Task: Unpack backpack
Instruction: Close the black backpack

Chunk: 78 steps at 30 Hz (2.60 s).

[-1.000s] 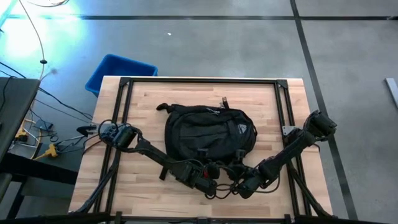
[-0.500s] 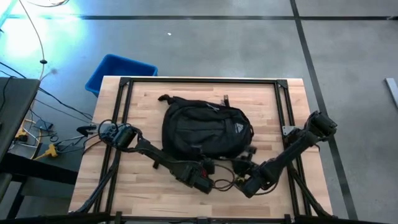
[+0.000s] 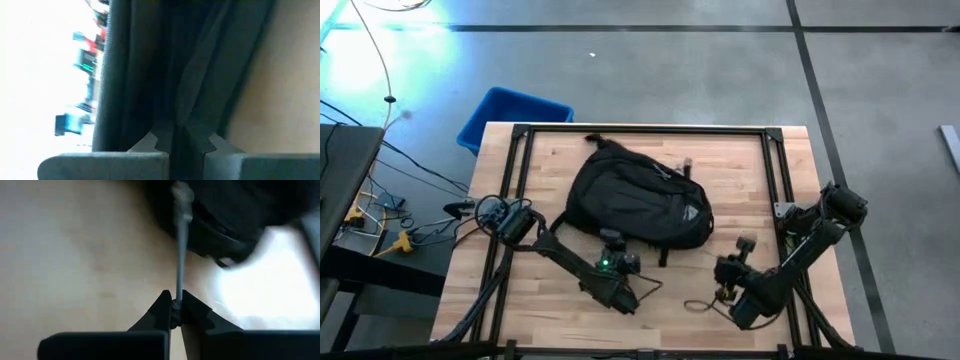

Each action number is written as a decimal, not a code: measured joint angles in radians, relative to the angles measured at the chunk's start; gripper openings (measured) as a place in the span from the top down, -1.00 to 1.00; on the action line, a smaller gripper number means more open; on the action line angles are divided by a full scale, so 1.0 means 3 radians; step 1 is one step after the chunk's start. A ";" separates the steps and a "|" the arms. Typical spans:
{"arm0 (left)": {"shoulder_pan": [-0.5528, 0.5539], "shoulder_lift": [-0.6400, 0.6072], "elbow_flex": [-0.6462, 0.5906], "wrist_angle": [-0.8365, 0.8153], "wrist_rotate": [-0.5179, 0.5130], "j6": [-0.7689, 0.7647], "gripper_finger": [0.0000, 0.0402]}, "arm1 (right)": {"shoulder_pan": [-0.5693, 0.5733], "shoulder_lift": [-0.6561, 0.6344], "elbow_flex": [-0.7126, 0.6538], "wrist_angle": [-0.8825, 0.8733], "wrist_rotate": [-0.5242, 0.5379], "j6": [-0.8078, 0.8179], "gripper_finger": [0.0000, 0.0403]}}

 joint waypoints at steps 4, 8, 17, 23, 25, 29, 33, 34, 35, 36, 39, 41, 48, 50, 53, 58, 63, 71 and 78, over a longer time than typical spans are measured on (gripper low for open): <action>0.0260 -0.0059 -0.0410 -0.0157 0.0064 -0.0544 0.80 | 0.0026 0.0000 0.0050 0.0944 0.0096 -0.0747 1.00; 0.0416 -0.0225 -0.0677 -0.0084 0.0429 -0.0626 0.56 | -0.0015 0.0000 0.0129 0.1761 0.0082 -0.1540 1.00; 0.0014 -0.0626 -0.0285 -0.0039 0.0930 -0.0133 0.25 | -0.0130 -0.0001 0.0235 0.1710 0.0084 -0.1832 1.00; -0.0339 -0.0688 -0.0043 0.1075 0.1031 0.0502 0.24 | -0.0137 0.0000 0.0235 0.1664 0.0234 -0.1776 1.00; -0.0413 -0.0666 -0.0043 0.1793 0.1100 0.0928 0.24 | -0.0148 0.0000 0.0235 0.1679 0.0262 -0.1777 1.00; -0.0404 -0.0493 -0.0041 0.3190 0.1209 0.1993 0.24 | -0.0154 -0.0006 0.0235 0.1702 0.0293 -0.1787 1.00; -0.0277 -0.0267 -0.0044 0.4043 0.1238 0.3141 0.23 | -0.0153 -0.0013 0.0235 0.1723 0.0286 -0.1787 1.00; -0.0229 -0.0220 -0.0044 0.4160 0.1302 0.3329 0.23 | -0.0153 -0.0013 0.0235 0.1723 0.0270 -0.1788 1.00; -0.0175 -0.0182 -0.0044 0.4233 0.1365 0.3456 0.21 | -0.0146 -0.0013 0.0235 0.1722 0.0257 -0.1788 1.00; -0.0121 -0.0142 -0.0044 0.4249 0.1399 0.3529 0.20 | -0.0147 -0.0014 0.0235 0.1723 0.0247 -0.1787 1.00; 0.0012 -0.0043 -0.0044 0.4208 0.1453 0.3642 0.14 | -0.0147 -0.0015 0.0235 0.1722 0.0234 -0.1796 1.00; 0.0078 -0.0014 -0.0044 0.4152 0.1453 0.3665 0.09 | -0.0147 -0.0015 0.0235 0.1721 0.0233 -0.1813 1.00; 0.0110 0.0005 -0.0041 0.3851 0.1520 0.3389 0.40 | -0.0152 -0.0015 0.0235 0.1671 0.0224 -0.1772 1.00; 0.0060 0.0005 -0.0041 0.3829 0.1446 0.3322 0.74 | -0.0149 -0.0015 0.0236 0.1563 0.0211 -0.1672 1.00; -0.0056 -0.0002 -0.0041 0.3814 0.1187 0.3338 0.92 | -0.0149 -0.0017 0.0238 0.1197 0.0143 -0.1385 1.00; -0.0316 -0.0155 -0.0044 0.3682 0.0808 0.3235 0.98 | -0.0149 -0.0022 0.0105 0.0405 0.0230 -0.0775 1.00; -0.0546 -0.0281 -0.0044 0.3445 0.0489 0.2991 0.99 | -0.0143 -0.0039 -0.0157 0.0175 0.0402 -0.0247 1.00; -0.0580 -0.0349 -0.0034 0.1922 0.0376 0.1481 1.00 | 0.0054 -0.0241 -0.0160 0.0724 0.0413 -0.0612 1.00; -0.0282 -0.0351 -0.0161 0.2132 0.0505 0.1823 1.00 | 0.0204 -0.0329 0.0217 0.1319 0.0261 -0.1614 1.00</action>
